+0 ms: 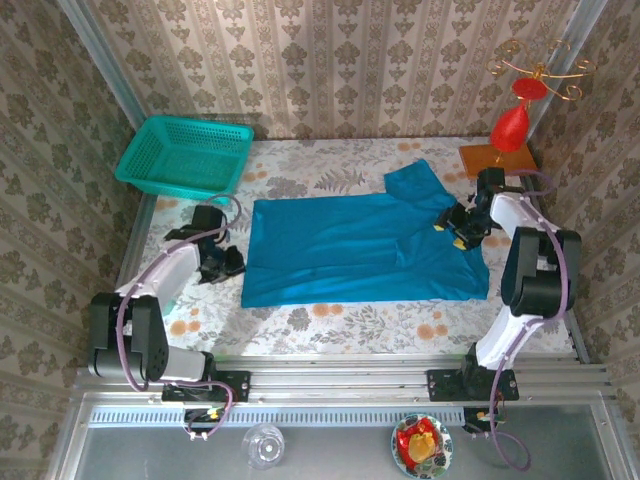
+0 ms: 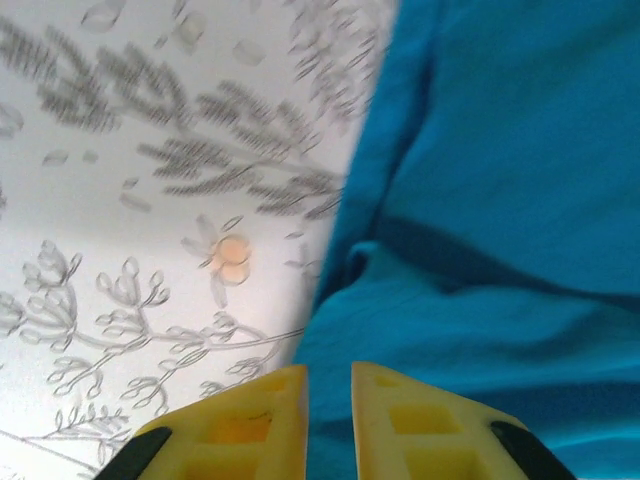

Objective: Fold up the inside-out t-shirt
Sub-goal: Smooth out the T-shirt at the center of the table.

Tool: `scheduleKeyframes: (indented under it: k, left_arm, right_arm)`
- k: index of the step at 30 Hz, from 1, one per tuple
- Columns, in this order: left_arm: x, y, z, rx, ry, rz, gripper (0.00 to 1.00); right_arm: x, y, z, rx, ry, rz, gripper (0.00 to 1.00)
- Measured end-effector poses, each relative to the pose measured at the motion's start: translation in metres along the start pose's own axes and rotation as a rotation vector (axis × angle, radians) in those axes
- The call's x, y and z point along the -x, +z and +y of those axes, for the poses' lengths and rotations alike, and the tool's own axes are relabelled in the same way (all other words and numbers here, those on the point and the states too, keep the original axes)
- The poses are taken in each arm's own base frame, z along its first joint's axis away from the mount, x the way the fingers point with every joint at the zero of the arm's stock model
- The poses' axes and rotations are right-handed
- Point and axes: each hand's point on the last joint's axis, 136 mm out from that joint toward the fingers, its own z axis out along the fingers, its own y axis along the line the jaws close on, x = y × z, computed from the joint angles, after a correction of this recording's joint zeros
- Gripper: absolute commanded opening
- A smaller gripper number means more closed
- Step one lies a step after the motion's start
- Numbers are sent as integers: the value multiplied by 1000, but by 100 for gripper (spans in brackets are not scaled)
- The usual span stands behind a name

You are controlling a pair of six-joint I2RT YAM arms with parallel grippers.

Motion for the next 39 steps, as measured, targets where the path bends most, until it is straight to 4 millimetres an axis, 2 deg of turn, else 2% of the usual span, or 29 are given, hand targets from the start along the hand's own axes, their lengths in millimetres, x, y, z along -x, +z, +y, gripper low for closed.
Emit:
scheduleKeyframes:
  k: [3,7,11,15,19,26,31,34,37,39]
  left_arm:
    - [6,3,-22,-43,55,9,8]
    - [1,29,-36,-60,87,80,5]
    - [-6,58,-27,-20,75,157,5]
    - [5,66,-27,-12,80,160,5]
    - [14,68,-26,-19,71,156,6]
    - [17,67,-24,-20,77,152,6]
    - [21,62,-22,-12,81,133,11]
    - [25,46,-26,-23,90,94,12]
    - [26,26,-41,-54,127,45,12]
    - [19,20,-52,-74,156,36,11]
  right_arm:
    - [-20,-11,13,22,-50,-5,62]
    - [-64,-7,21,35,-113,64,62]
    - [-107,6,5,9,-122,154,64]
    - [-125,16,-24,-49,-59,193,65]
    - [-129,23,-52,-102,53,192,66]
    - [-122,19,-60,-126,135,129,66]
    - [-118,12,-66,-160,146,85,65]
    - [-114,3,-62,-156,135,66,65]
    - [-101,-5,-46,-110,97,39,66]
    - [-90,-11,-33,-73,66,21,66]
